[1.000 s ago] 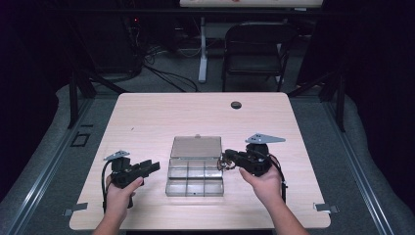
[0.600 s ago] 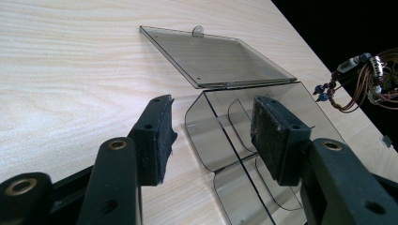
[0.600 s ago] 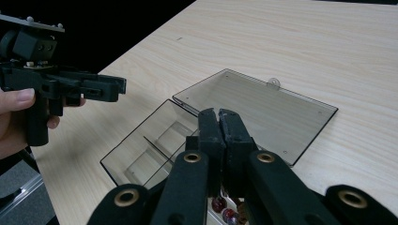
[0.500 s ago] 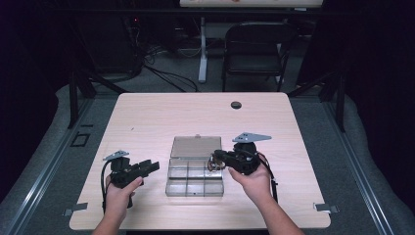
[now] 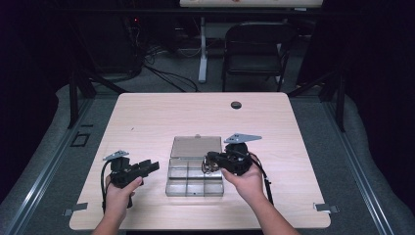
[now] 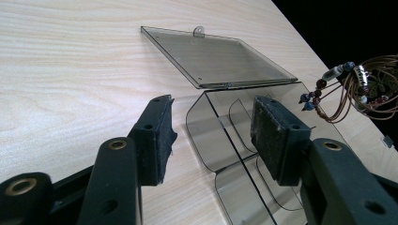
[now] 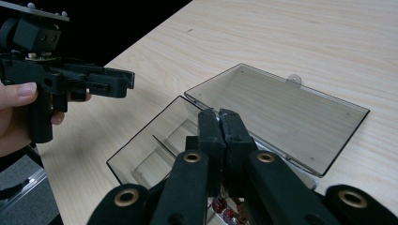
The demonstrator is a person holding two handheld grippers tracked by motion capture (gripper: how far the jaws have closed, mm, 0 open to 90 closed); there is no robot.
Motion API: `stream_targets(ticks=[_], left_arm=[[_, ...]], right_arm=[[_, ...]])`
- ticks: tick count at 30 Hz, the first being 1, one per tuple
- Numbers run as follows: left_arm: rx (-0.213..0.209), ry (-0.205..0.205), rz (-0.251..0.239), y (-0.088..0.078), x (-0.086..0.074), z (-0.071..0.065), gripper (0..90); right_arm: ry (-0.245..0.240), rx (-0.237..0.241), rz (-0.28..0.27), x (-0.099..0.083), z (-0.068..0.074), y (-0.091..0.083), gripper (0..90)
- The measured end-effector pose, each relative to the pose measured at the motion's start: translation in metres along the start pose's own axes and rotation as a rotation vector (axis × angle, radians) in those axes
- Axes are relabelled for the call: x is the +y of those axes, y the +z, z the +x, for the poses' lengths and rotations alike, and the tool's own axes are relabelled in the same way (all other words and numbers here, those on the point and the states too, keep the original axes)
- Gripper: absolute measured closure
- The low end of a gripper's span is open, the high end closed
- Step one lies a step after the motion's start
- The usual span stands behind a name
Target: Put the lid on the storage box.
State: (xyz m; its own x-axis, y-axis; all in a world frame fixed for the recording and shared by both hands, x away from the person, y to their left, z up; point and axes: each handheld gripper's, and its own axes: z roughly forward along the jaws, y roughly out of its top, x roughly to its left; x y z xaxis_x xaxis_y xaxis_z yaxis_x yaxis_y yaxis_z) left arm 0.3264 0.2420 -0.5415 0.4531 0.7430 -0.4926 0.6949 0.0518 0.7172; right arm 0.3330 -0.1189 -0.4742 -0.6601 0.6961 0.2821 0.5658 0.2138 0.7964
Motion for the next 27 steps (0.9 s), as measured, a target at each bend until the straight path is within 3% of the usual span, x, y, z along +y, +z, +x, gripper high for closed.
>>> stream_targets(ticks=[16,27], left_arm=[[0.001,0.001,0.000,0.000,0.000,0.001,49.1],[0.000,0.002,0.000,0.000,0.000,0.001,49.1]], right_arm=[[0.004,0.026,0.034,-0.006,0.007,0.024,89.0],[0.021,0.018,0.064,-0.011,0.004,0.039,89.0]])
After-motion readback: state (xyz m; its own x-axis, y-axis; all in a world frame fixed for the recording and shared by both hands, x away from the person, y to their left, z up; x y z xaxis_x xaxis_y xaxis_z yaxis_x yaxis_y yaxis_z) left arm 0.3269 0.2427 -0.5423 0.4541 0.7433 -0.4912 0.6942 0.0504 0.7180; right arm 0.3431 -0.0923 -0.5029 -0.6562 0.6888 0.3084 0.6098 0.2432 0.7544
